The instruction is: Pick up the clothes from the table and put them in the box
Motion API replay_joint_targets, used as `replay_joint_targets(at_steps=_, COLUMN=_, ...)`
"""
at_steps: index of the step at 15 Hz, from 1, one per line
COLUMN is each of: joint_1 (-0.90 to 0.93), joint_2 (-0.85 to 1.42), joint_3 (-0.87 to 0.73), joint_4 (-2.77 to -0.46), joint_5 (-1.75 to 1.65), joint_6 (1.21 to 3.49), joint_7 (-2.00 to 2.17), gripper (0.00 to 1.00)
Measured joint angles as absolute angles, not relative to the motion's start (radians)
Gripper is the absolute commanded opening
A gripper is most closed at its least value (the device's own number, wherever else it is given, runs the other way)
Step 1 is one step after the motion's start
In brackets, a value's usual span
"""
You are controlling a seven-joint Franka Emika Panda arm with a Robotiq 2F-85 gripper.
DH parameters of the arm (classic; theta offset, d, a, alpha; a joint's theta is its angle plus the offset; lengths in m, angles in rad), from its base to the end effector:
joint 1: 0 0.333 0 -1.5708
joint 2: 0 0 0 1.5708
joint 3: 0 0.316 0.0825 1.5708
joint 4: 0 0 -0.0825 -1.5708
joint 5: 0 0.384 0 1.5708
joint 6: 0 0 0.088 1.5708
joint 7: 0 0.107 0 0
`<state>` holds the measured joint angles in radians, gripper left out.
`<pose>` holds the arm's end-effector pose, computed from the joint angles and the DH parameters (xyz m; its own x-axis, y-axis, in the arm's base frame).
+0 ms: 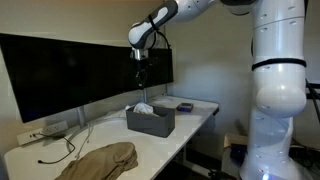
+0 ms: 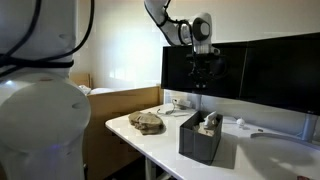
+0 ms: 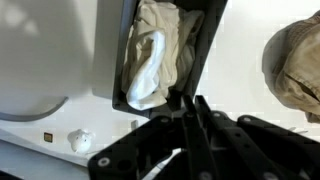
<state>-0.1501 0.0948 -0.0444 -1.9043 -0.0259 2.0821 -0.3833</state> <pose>0.5809 -0.1151 0.4561 0.9773 0.2010 0.0664 0.1974 -0.9787 0.0567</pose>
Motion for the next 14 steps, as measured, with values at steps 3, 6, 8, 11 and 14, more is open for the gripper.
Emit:
replay_joint_targets(at_steps=3, joint_1=-0.128, joint_2=0.074, joint_3=-0.047, joint_4=-1.902, joint_5=-0.03, joint_6=2.079, joint_7=-0.366, gripper=0.37)
replay_joint_targets(at_steps=6, joint_1=-0.126, joint_2=0.084, joint_3=-0.055, joint_4=-1.918, joint_5=-0.031, joint_6=2.088, joint_7=-0.337, gripper=0.57)
replay_joint_targets(at_steps=8, joint_1=-0.126, joint_2=0.096, joint_3=-0.067, joint_4=-1.938, joint_5=-0.032, joint_6=2.107, joint_7=-0.315, gripper=0.69)
replay_joint_targets(at_steps=11, joint_1=-0.126, joint_2=0.125, joint_3=-0.083, joint_4=-1.979, joint_5=-0.041, joint_6=2.194, joint_7=-0.278, gripper=0.89)
replay_joint_targets(at_steps=14, joint_1=-0.126, joint_2=0.165, joint_3=-0.096, joint_4=-2.015, joint_5=-0.054, joint_6=2.297, joint_7=-0.246, gripper=1.0)
